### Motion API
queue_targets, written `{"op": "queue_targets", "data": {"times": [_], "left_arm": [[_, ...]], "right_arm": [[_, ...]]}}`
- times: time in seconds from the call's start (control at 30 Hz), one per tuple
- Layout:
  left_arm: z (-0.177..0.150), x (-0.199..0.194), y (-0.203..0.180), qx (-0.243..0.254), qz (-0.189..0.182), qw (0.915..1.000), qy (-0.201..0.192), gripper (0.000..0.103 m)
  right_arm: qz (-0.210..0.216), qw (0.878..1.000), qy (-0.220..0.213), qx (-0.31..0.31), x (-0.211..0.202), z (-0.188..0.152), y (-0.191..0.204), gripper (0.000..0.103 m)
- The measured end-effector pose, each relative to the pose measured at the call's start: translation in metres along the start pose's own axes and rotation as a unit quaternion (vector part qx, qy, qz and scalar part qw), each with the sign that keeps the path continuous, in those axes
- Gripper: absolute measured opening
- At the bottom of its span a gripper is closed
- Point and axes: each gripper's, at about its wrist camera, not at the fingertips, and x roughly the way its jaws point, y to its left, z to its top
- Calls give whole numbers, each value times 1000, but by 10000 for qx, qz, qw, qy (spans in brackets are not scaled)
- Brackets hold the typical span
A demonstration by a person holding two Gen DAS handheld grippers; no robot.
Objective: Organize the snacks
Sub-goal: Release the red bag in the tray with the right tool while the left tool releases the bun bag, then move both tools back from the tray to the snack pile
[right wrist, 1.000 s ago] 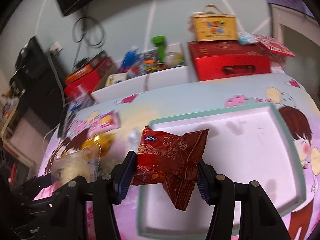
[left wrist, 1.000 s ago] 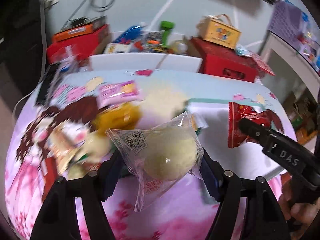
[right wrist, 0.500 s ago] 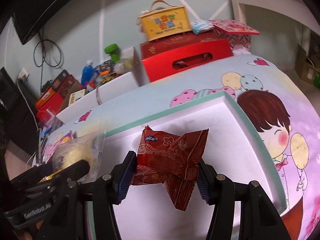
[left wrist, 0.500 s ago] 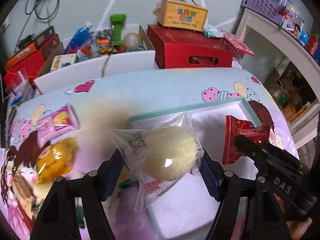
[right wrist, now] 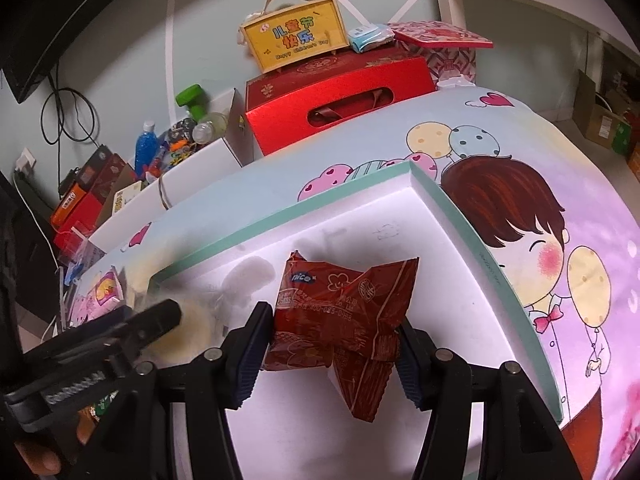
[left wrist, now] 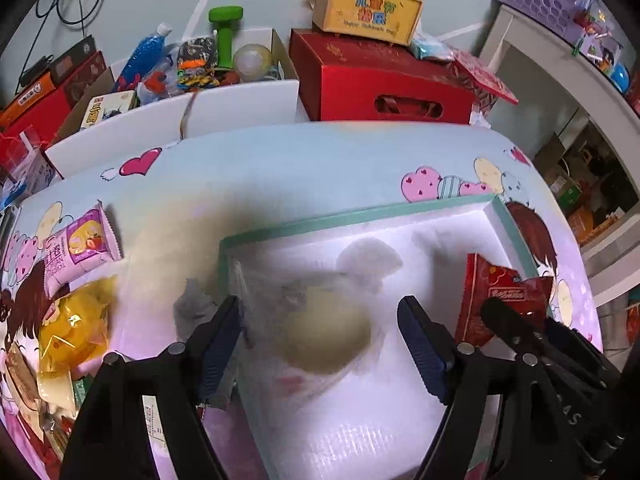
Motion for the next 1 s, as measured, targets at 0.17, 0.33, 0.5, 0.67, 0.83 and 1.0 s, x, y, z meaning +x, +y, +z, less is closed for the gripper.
{"op": "queue_targets", "data": {"times": [0.17,0.33,0.5,0.67,0.83,1.0], "left_arm": [[0,-15,1,-74,-75,9998,-137,88],[-2,-30,11,-239,112,9992,-295,92],[-7,-43,30,-527,458,9961,-534,96],[-16,-48,49,-654,898,9915,-673,96],[-31,-56,69,-950,985,9878,-743,97],[-50,-70,91,-1106,1305,9817,-833,101]], "right_arm": [[-90,10000,28,-11,0,1,0,71],[-147,9999,33,2,-1,1,-1,75],[-186,9997,2,-138,-1,0,4,103],[-182,9995,-34,-237,-1,-1,8,103],[-250,9991,-175,-294,-6,0,14,103],[115,9994,-251,-216,-13,-2,22,103]]}}
